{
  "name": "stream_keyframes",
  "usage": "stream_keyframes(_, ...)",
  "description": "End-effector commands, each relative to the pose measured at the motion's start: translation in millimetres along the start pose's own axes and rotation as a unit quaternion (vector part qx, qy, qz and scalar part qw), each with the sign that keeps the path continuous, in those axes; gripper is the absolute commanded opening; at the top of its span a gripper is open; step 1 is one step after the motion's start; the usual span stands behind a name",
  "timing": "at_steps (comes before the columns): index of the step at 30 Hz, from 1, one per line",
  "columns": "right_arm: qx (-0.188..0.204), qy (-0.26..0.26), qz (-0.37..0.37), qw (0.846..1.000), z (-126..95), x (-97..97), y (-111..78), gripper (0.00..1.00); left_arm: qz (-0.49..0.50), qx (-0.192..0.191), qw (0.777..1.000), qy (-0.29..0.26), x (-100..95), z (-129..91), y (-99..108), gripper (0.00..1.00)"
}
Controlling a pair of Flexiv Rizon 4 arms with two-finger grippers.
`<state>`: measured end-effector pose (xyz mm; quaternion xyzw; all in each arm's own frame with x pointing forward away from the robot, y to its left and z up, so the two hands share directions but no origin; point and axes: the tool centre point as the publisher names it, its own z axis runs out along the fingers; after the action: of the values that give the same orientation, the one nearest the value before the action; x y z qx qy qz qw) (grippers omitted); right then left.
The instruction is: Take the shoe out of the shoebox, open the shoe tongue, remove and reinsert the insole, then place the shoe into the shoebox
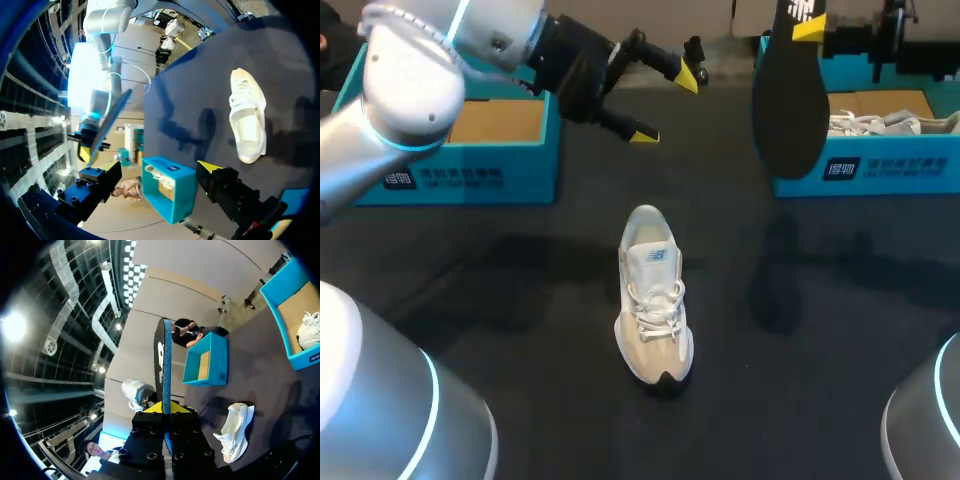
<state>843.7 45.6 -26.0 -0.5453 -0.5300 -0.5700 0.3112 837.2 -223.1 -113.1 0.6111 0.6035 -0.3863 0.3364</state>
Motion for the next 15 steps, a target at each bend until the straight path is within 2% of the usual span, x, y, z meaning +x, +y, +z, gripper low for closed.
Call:
stream_keyframes(1, 0.002, -0.002, 0.001, 1.000, 2, 0.2, 1.9, 0.00, 0.011, -0.012, 0.995, -0.100, -3.7, -2, -7, 1.00)
stream_keyframes(7, 0.000, 0.002, 0.014, 1.000, 4, -1.2, 1.0, 0.00, 0.033, -0.008, 0.989, -0.144, -11.9, -1, -15, 1.00)
stream_keyframes(15, 0.010, -0.007, 0.082, 0.997, 35, -11.1, 5.2, 0.00, 0.046, -0.019, 0.985, -0.168, -17.2, 6, -14, 1.00)
